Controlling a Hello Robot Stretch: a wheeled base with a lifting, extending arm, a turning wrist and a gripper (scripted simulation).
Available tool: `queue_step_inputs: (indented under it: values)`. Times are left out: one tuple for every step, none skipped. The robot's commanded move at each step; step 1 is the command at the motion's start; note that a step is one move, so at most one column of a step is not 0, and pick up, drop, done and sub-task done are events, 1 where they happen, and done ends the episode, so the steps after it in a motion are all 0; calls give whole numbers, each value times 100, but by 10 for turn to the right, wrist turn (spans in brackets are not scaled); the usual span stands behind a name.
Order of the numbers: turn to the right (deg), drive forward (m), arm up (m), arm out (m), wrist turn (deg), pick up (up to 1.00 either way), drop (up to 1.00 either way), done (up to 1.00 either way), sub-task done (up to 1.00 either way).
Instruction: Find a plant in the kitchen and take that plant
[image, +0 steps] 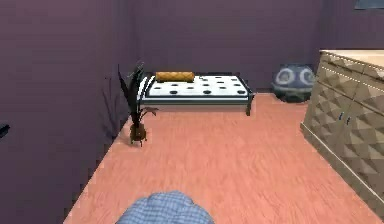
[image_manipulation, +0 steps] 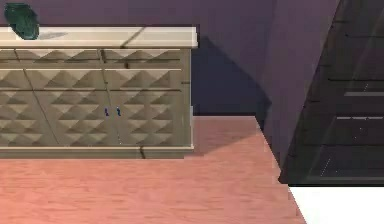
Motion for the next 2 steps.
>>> queue_step_inputs:
  values:
    - [450,0,0,0,0,0,0,0,0]
    - [450,0,0,0,0,0,0,0,0]
